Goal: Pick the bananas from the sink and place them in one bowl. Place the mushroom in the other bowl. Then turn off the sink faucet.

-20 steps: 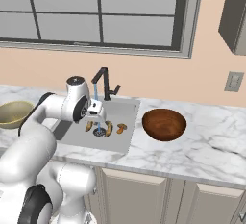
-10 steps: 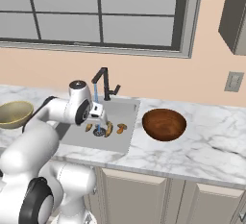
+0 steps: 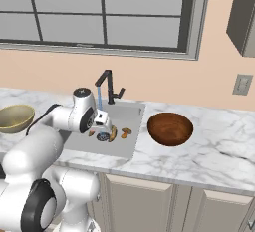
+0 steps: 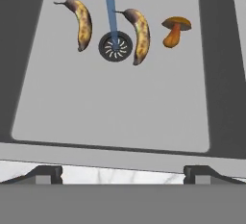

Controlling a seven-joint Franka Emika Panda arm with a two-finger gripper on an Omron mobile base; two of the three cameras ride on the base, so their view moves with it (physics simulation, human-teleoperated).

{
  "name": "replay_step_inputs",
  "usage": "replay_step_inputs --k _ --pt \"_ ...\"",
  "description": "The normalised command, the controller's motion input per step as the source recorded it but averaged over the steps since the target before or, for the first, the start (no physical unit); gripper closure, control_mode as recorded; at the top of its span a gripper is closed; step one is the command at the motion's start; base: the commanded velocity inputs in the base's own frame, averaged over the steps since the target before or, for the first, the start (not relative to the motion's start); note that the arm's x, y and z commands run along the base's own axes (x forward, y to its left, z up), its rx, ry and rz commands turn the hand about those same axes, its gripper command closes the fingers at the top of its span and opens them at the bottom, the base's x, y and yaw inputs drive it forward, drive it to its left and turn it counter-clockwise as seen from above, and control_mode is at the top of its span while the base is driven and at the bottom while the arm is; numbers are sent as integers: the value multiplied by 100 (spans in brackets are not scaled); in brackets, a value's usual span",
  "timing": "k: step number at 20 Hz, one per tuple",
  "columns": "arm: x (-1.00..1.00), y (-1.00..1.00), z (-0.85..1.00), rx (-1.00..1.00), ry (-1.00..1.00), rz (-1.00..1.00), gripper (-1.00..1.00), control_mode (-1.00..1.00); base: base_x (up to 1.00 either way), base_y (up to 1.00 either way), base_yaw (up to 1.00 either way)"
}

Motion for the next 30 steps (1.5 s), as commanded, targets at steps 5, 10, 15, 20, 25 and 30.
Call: replay_step_inputs --k 5,10,15,20,25,30 --pt "5 0 -13 0 0 0 -100 -100 0 0 0" --pt "1 -1 -13 0 -1 0 -100 -100 0 0 0" --pt "4 -3 -14 0 -1 0 -100 -100 0 0 0" --pt "5 -5 -15 0 -2 0 -100 -100 0 0 0" --pt "21 0 -14 0 -2 -1 -100 -100 0 0 0" --pt "21 -1 -10 0 0 -1 -100 -100 0 0 0"
